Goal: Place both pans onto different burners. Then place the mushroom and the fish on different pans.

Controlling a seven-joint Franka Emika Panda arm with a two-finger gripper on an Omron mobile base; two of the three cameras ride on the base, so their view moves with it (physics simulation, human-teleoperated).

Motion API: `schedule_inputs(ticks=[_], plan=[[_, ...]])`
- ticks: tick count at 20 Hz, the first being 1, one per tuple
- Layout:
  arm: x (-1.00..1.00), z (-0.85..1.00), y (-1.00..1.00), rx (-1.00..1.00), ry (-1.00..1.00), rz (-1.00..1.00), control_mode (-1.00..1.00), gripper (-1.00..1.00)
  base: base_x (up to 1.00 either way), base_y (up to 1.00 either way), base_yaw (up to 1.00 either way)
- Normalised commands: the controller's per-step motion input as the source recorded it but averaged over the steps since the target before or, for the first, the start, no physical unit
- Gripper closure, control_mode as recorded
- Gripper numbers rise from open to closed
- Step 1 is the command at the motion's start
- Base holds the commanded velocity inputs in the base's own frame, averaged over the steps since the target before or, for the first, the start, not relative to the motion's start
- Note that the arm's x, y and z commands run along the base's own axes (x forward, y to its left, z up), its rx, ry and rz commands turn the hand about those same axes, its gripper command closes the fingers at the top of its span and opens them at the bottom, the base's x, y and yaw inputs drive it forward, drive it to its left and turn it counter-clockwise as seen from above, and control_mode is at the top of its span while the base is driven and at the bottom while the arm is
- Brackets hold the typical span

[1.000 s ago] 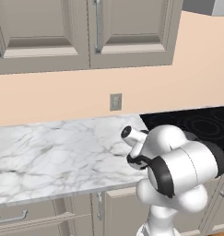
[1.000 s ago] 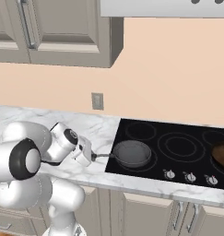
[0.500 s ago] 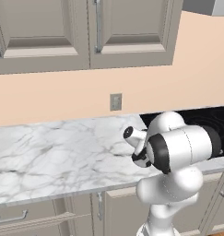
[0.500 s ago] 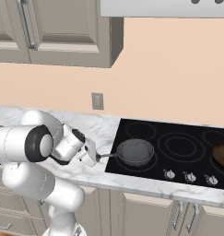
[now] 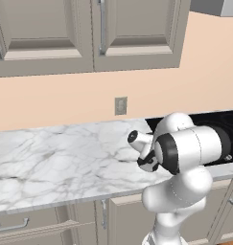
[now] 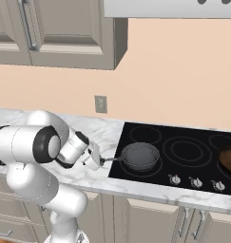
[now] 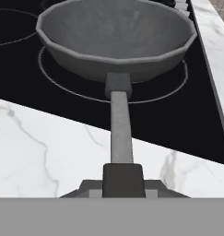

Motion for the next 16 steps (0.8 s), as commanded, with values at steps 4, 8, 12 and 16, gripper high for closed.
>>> schedule_inputs(ticks=[4,8,12,16], plan=[[0.00,0.00,0.00,0.00,0.00,0.00,-1.00,-1.00,0.00,0.00,0.00],[0.00,0.00,0.00,0.00,0.00,0.00,-1.00,-1.00,0.00,0.00,0.00],[0.00,0.06,-0.03,0.01,0.00,0.00,-1.00,-1.00,0.00,0.00,0.00],[0.00,0.27,0.00,0.03,0.00,0.00,-1.00,-1.00,0.00,0.00,0.00]])
